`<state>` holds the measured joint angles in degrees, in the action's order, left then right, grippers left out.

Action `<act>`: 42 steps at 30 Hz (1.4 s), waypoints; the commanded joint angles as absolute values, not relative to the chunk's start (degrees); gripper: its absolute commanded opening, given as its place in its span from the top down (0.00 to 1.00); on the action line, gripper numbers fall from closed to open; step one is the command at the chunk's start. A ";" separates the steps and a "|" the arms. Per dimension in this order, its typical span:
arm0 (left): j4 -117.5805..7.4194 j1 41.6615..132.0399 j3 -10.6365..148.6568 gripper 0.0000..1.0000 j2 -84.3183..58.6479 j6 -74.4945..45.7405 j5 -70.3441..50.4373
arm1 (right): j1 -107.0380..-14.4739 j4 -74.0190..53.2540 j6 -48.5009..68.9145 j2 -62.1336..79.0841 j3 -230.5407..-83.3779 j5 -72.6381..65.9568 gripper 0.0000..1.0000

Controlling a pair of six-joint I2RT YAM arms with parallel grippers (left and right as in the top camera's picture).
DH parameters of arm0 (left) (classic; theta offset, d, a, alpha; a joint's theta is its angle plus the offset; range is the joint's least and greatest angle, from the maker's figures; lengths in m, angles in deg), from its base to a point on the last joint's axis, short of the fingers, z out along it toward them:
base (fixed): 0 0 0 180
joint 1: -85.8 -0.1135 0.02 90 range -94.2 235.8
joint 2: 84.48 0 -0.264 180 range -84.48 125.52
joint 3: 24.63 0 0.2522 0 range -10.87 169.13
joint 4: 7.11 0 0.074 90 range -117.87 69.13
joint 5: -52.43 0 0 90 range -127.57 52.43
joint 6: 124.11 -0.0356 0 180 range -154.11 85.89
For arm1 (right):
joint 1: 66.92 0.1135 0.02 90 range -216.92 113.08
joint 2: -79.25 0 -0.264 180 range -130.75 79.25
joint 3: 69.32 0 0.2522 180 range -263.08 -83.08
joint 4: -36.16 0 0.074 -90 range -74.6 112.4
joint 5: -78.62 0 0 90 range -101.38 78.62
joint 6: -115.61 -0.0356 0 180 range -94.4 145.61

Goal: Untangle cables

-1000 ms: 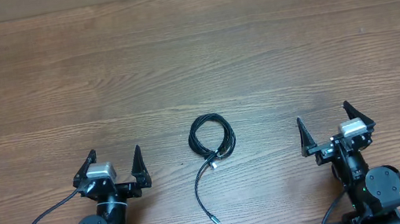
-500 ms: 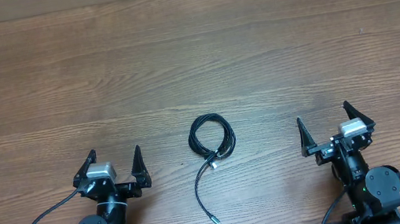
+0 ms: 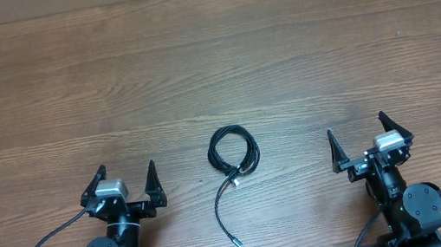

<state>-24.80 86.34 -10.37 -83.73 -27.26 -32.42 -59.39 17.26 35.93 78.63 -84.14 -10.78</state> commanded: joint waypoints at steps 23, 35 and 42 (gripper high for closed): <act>-25.06 86.58 -10.57 0.00 -84.12 -28.33 -33.27 | -59.65 17.58 36.33 78.97 -83.53 -10.98 0.00; -23.97 86.58 -10.51 0.01 -84.12 -27.63 -32.93 | -59.63 18.26 36.15 78.97 -83.53 -7.99 0.00; -23.70 86.58 -7.27 0.00 -84.12 -27.68 -25.89 | -59.63 19.29 31.54 78.97 -83.55 -2.26 0.00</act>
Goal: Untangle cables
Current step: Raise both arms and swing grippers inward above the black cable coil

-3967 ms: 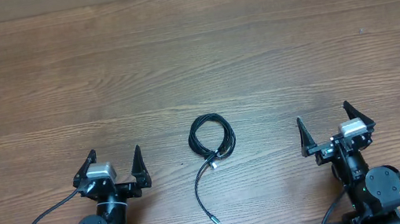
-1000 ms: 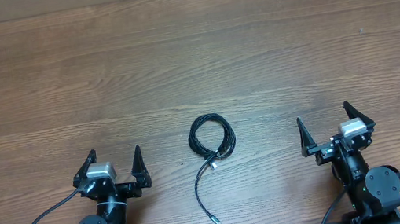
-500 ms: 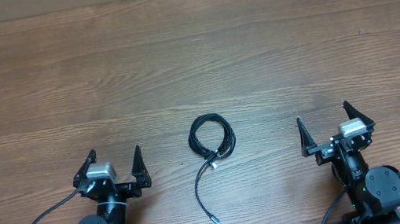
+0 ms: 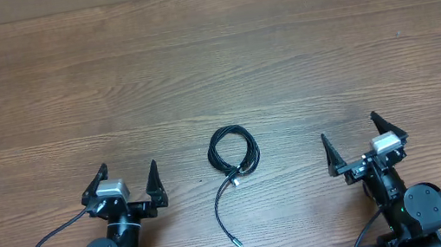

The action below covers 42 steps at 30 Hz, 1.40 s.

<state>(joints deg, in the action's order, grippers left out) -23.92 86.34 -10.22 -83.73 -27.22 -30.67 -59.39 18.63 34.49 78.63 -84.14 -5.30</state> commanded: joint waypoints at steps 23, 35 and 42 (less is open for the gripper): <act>-58.57 86.58 23.68 0.00 -83.95 -29.03 -20.99 | -59.65 -6.68 26.03 78.03 -108.03 1.76 0.00; -71.66 86.58 43.92 0.00 -65.35 -29.05 -15.20 | -59.65 -26.79 26.01 57.64 -134.41 2.24 0.00; -84.27 86.58 59.33 0.00 -43.64 -31.26 -10.67 | -59.65 -42.79 26.01 37.93 -151.46 2.48 0.00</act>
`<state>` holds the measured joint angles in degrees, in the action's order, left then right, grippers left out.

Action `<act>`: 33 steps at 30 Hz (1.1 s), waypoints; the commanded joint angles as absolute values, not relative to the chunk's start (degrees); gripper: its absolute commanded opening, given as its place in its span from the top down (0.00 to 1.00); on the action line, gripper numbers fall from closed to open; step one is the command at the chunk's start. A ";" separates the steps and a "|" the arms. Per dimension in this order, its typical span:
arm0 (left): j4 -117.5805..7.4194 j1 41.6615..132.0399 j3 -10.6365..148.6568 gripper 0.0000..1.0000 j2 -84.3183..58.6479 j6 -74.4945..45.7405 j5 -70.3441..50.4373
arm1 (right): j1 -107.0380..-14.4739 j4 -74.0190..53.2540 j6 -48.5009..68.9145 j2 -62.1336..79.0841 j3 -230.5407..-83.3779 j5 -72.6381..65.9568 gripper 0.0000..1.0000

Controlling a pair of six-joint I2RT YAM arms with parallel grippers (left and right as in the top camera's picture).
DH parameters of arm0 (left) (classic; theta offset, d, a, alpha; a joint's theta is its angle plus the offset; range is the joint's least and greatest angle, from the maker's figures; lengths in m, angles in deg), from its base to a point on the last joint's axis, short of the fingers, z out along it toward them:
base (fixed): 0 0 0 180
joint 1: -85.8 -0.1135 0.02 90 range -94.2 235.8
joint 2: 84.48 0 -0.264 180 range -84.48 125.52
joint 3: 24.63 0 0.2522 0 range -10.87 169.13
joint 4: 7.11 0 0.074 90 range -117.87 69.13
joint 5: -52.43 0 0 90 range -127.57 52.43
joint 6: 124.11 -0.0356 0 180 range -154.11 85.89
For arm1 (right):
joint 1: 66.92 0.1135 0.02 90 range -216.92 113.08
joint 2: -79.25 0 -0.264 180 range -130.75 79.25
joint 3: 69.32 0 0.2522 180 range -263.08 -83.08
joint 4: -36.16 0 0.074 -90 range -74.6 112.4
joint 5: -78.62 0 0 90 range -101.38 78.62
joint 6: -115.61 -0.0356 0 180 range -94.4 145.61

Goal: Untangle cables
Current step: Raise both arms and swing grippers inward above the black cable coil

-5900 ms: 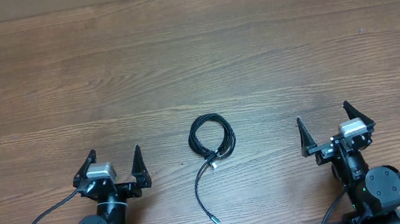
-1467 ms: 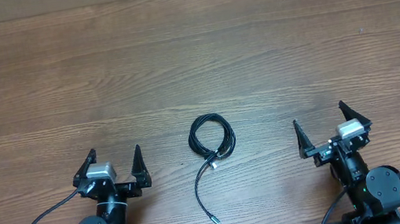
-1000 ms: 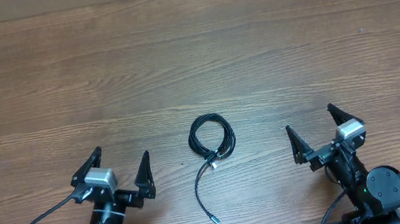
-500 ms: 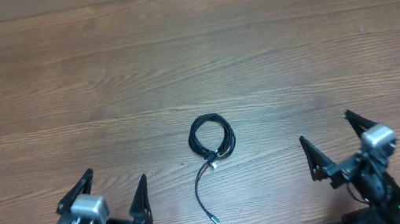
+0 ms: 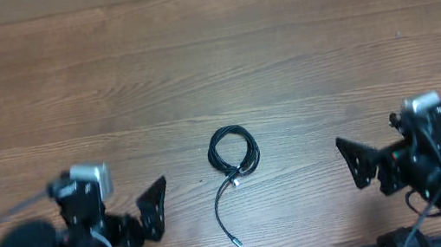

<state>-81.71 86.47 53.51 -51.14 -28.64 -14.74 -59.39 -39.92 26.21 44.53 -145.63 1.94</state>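
Observation:
A thin black cable (image 5: 232,150) lies at the table's middle front, wound into a small loop tied with a pale band. Its loose tail runs down to a plug end (image 5: 237,245) near the front edge. My left gripper (image 5: 140,219) hangs to the left of the tail and points right, its fingers spread open and empty. On the other side, my right gripper (image 5: 371,167) points left toward the loop, open and holding nothing. Both arms are lifted toward the camera and look blurred. Neither gripper touches the cable.
The wooden table (image 5: 212,63) stretches bare behind the cable. The arms' bases and a dark rail run along the front edge.
Both arms have risen from their low rest poses and loom larger. The left gripper now points right and the right gripper points left, both toward the cable. The cable has not moved.
At first both arms sat folded at the front edge, grippers open and pointing away. Then the right gripper had turned slightly left while the left stayed still. Now both arms are raised and turned inward, with the cable lying where it was.

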 commanded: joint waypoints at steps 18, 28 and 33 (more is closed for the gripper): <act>-104.97 86.60 77.16 0.35 -7.53 -32.20 -5.95 | -59.65 -58.72 25.35 5.30 -164.49 11.82 0.00; -104.34 88.52 72.70 0.96 -0.93 -32.18 -3.00 | -59.65 -58.94 25.33 -2.44 -164.34 13.63 0.96; -101.19 91.80 67.33 0.96 -0.91 -32.16 -3.05 | -59.65 -58.50 23.30 -4.50 -163.61 14.86 0.96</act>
<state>-102.43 89.90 70.39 -0.93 -31.37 -4.51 -59.39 -58.89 24.98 -3.69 -162.94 13.33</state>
